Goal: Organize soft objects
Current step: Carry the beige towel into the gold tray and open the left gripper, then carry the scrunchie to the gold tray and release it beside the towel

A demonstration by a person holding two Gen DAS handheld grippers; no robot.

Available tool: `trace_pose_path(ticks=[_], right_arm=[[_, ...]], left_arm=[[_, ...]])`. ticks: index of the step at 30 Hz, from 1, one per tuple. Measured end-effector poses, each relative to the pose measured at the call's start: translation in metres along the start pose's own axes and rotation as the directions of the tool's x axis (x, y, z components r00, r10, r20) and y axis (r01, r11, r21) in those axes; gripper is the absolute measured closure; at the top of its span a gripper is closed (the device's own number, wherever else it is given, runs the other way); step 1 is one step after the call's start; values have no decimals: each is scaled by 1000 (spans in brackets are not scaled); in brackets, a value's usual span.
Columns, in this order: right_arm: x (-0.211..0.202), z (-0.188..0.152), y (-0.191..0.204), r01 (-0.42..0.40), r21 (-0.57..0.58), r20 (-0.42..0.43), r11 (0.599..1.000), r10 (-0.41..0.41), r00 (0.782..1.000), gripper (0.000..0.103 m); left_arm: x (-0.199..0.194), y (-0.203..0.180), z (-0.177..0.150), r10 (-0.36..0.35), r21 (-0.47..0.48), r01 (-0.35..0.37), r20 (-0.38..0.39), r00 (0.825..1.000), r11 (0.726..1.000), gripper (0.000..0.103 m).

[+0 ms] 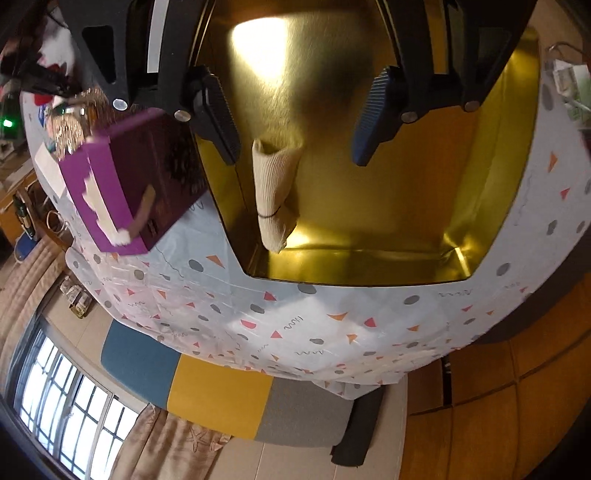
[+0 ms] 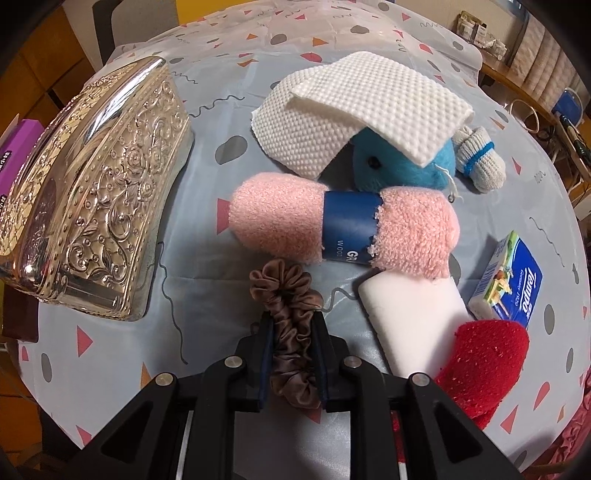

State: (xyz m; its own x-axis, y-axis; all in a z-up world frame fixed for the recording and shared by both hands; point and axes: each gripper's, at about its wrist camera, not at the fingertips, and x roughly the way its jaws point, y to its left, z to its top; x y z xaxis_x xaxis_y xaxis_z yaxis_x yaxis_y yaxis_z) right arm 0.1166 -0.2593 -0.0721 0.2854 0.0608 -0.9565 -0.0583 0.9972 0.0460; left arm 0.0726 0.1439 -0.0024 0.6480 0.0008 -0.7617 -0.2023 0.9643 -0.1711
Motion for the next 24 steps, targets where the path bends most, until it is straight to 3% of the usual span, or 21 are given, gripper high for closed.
trace_pose_path(ticks=[6,12,24], right_arm=[[-10,-3,1,7,-2,9,1000,-7,1000,85],[-28,-8,4,-20,29,74,999,18,997,85],[-88,-6,8,-150,110,259,983,117,959,85]], left_arm=[[-24,1,-19,13,22,-14,22,1000,1000,32],[-39,4,-33,4,35,-6,44,999,999,31],[-47,10,-45,3,41,-5,47,999,999,25]])
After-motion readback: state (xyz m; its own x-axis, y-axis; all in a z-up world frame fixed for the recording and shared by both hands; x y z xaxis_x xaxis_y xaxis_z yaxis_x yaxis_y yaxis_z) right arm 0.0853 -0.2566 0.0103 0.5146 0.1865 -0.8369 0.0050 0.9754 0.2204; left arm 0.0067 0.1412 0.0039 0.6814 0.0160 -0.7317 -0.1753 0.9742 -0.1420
